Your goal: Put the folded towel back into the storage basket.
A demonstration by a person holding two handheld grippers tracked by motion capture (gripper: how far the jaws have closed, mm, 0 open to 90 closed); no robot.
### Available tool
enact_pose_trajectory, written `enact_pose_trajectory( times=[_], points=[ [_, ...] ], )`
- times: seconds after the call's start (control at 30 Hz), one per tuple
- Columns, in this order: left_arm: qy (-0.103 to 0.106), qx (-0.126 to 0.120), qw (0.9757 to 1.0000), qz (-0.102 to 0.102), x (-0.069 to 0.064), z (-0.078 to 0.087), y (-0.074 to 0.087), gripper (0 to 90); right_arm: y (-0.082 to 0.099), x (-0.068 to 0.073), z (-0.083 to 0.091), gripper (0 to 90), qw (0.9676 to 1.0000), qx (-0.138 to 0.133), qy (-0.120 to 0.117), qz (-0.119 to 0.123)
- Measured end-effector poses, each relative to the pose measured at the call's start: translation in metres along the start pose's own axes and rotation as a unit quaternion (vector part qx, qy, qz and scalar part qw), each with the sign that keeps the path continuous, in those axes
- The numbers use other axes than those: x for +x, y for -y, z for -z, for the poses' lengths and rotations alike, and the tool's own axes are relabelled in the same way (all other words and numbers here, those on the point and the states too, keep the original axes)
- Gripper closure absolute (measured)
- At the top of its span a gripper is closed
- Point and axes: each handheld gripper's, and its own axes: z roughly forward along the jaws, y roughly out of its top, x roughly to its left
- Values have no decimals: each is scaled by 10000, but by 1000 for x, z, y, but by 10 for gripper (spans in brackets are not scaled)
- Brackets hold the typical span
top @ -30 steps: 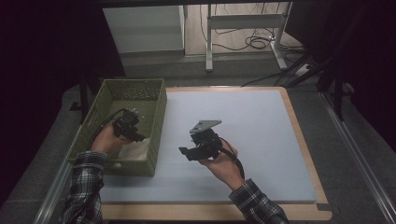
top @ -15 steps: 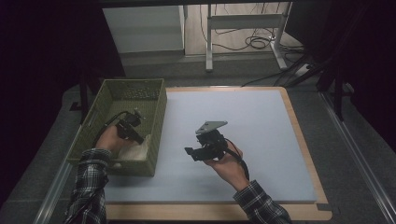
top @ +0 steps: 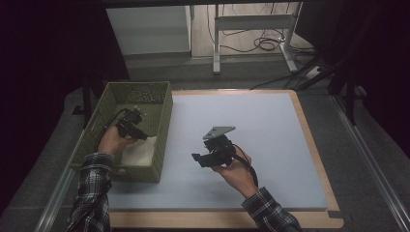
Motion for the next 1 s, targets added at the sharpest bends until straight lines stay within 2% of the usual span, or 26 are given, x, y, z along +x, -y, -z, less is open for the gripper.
enact_pose_trajectory(
  times=[0.1,0.2,0.3,0.33,0.37,0.4,0.5,0.6,0.73,0.83,0.87,0.93,1.0],
  points=[
    [-90,-145,9999,1,-2,9,0,490,1,-1,3,352,10000,-19,18,-8],
    [-132,-442,9989,35,-5,24,-2,399,2,-2,6,351,10000,-54,18,-36],
    [-25,-858,9963,60,-12,39,-2,331,5,-3,11,351,10000,-82,25,-20],
    [-25,-858,9963,60,-12,39,-2,301,6,-3,12,349,9999,-99,28,-29],
    [95,-1147,9933,82,-18,50,-3,280,8,-4,14,340,9999,-111,39,-34],
    [149,-1266,9918,75,-22,54,-3,264,9,-5,16,334,9999,-120,41,-47],
    [185,-1532,9880,62,-33,64,-4,203,14,-8,22,302,9999,-138,33,-87],
    [414,-1860,9816,139,-43,73,-4,154,21,-13,27,276,9998,-154,21,-143],
    [577,-2174,9743,81,-64,81,-3,106,30,-19,35,248,9996,-172,35,-208],
    [627,-2283,9716,11,-81,83,-3,66,40,-25,41,224,9994,-195,66,-285],
    [643,-2352,9698,-20,-91,82,-2,59,42,-27,42,214,9993,-186,79,-300],
    [627,-2396,9688,-77,-102,82,-1,44,50,-31,48,200,9993,-171,101,-317],
    [591,-2511,9661,-117,-117,81,1,34,57,-34,53,188,9991,-213,92,-352]
  ],
)
